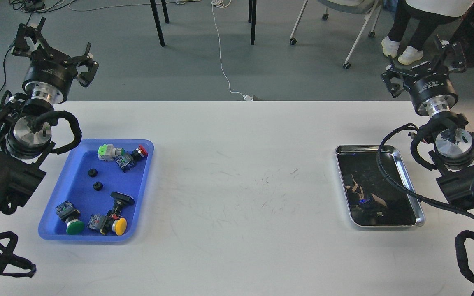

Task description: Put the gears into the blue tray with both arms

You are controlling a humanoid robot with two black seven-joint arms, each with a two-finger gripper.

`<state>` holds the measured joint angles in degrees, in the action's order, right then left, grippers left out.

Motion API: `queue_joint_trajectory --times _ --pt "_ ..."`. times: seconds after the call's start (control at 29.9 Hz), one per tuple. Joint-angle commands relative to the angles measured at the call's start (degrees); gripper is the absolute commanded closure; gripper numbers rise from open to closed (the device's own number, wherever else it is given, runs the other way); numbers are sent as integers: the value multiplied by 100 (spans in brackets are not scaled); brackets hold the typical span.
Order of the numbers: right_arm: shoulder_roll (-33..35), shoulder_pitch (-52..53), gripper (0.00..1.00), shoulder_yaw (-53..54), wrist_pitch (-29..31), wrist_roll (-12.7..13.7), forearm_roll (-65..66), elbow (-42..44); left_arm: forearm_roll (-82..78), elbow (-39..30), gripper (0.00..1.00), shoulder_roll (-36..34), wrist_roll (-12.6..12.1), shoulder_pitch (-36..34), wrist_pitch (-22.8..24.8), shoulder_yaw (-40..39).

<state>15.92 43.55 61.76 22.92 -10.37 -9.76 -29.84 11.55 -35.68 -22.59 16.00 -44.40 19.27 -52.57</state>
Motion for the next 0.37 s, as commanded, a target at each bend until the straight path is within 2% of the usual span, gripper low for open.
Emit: queue_joint_trajectory --times 0.0,0.33 --pt "-71 136 1 -41 11 0 9 84 58 18 2 61 9 10 60 -34" --pt "78 444 1 -727 55 -18 45 -127 50 -245 2 167 79 1 33 -34"
